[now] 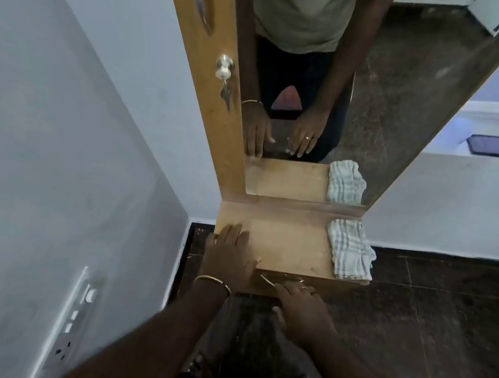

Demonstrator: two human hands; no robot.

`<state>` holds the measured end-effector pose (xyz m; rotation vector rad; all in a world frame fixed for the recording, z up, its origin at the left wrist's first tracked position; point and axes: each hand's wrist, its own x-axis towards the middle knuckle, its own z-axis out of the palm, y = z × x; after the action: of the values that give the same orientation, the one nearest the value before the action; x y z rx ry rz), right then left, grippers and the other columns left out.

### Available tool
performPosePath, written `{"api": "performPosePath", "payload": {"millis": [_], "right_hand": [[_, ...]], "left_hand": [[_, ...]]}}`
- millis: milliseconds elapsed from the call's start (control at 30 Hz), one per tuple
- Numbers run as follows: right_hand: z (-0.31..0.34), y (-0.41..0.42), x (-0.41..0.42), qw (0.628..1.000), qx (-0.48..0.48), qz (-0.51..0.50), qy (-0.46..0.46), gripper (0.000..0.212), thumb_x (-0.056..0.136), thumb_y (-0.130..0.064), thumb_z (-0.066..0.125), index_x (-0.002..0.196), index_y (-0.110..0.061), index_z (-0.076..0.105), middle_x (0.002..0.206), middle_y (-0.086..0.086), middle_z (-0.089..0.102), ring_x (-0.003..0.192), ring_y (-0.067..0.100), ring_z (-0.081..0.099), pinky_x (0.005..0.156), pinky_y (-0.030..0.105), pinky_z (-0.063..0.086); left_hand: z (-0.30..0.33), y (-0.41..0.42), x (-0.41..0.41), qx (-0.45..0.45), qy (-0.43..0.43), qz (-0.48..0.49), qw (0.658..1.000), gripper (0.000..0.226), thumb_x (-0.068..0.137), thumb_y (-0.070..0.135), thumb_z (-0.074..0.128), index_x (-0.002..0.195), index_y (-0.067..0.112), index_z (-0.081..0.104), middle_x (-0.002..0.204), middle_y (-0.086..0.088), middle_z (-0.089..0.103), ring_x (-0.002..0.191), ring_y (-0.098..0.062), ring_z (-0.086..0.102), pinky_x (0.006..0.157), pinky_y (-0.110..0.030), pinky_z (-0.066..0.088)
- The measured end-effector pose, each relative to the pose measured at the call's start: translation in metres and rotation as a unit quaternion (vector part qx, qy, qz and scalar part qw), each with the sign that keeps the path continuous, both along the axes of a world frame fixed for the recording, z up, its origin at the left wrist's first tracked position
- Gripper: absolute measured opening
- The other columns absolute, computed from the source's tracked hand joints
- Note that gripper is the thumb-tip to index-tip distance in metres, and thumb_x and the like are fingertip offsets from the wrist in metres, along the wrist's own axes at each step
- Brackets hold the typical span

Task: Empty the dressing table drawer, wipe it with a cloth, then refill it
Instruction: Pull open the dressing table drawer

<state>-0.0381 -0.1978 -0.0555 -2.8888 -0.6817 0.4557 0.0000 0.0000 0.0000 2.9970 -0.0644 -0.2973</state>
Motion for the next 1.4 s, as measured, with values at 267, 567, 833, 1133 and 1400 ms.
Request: {"api": "performPosePath", "payload": {"millis": [267, 567, 833, 1133, 1400], "right_hand": [[-0.120, 0.025, 0.006, 0.993, 0.012, -0.034, -0.109, 0.064, 0.060, -0.045, 0.081, 0.117, -0.018, 0.067, 0.107, 0.001, 0.070, 0.090, 0.023, 0.070, 0.061, 0.037, 0.056], [-0.137, 0.029, -0.029, 0.987, 0.048, -0.072, -0.133, 0.053, 0.084, -0.048, 0.055, 0.131, -0.022, 0.054, 0.123, -0.003, 0.063, 0.116, 0.019, 0.058, 0.106, 0.048, 0.034], [-0.092, 0.012, -0.121, 0.998, 0.008, 0.001, -0.066, 0.050, 0.092, -0.048, 0.048, 0.136, -0.023, 0.048, 0.133, 0.002, 0.056, 0.122, 0.024, 0.051, 0.102, 0.042, 0.036], [-0.016, -0.012, -0.137, 0.962, 0.178, -0.068, -0.196, 0.021, 0.090, -0.047, 0.057, 0.096, -0.030, 0.069, 0.088, -0.014, 0.064, 0.078, 0.002, 0.056, 0.062, 0.024, 0.043], [-0.016, -0.017, -0.092, 0.958, 0.174, -0.112, -0.199, 0.019, 0.085, -0.044, 0.063, 0.097, -0.032, 0.070, 0.087, -0.018, 0.066, 0.081, 0.004, 0.060, 0.067, 0.028, 0.051]], "left_hand": [[-0.092, -0.004, 0.021, -0.003, -0.200, 0.050, 0.979, 0.069, 0.086, 0.064, 0.031, 0.130, 0.015, 0.051, 0.151, -0.013, 0.038, 0.140, -0.033, 0.034, 0.100, -0.056, 0.033], [-0.116, -0.019, -0.026, -0.064, -0.241, 0.056, 0.967, 0.061, 0.087, 0.062, 0.029, 0.130, 0.023, 0.049, 0.159, -0.005, 0.025, 0.146, -0.026, 0.017, 0.106, -0.052, 0.021], [-0.089, -0.018, -0.104, -0.066, -0.242, 0.065, 0.966, 0.051, 0.095, 0.057, 0.034, 0.133, 0.025, 0.045, 0.160, -0.004, 0.018, 0.147, -0.024, 0.009, 0.110, -0.050, 0.016], [-0.068, -0.009, -0.137, -0.077, -0.285, 0.058, 0.954, 0.045, 0.096, 0.052, 0.037, 0.129, 0.024, 0.052, 0.158, -0.005, 0.025, 0.146, -0.025, 0.015, 0.107, -0.051, 0.020], [-0.065, 0.011, -0.133, -0.097, -0.297, 0.083, 0.946, 0.040, 0.099, 0.046, 0.037, 0.128, 0.024, 0.054, 0.157, -0.005, 0.027, 0.145, -0.023, 0.017, 0.107, -0.051, 0.020]]}}
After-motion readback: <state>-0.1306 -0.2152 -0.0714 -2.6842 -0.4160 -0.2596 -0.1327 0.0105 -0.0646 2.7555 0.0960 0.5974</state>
